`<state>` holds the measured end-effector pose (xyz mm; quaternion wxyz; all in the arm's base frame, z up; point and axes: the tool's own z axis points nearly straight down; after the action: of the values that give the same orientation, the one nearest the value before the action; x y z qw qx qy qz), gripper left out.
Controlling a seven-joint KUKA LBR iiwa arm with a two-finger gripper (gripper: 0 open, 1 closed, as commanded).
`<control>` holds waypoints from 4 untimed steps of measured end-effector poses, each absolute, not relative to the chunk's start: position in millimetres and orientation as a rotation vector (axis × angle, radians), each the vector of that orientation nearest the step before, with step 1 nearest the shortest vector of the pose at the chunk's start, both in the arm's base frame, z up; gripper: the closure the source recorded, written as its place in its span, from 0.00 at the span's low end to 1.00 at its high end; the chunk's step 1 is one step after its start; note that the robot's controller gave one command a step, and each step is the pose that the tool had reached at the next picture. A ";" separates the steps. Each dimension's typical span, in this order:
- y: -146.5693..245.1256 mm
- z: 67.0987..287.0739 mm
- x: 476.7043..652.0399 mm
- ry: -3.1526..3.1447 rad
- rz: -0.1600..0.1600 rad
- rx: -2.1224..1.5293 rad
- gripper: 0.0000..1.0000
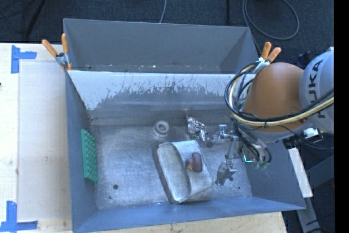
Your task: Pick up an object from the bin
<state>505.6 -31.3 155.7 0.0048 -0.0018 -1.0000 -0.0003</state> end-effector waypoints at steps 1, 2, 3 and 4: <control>-0.5 116.6 516.6 -3.140 -0.002 -0.022 0.00; -0.2 101.6 532.6 -3.134 -0.002 -0.232 0.00; 2.6 98.7 539.3 -3.130 0.000 -0.292 0.00; 7.7 96.8 546.7 -3.128 -0.008 -0.389 0.00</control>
Offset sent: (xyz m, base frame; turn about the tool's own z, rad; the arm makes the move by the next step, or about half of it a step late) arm 0.0108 0.0286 -0.0367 0.0124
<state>546.7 7.7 96.8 -0.0054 -0.1235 -0.9923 -0.0025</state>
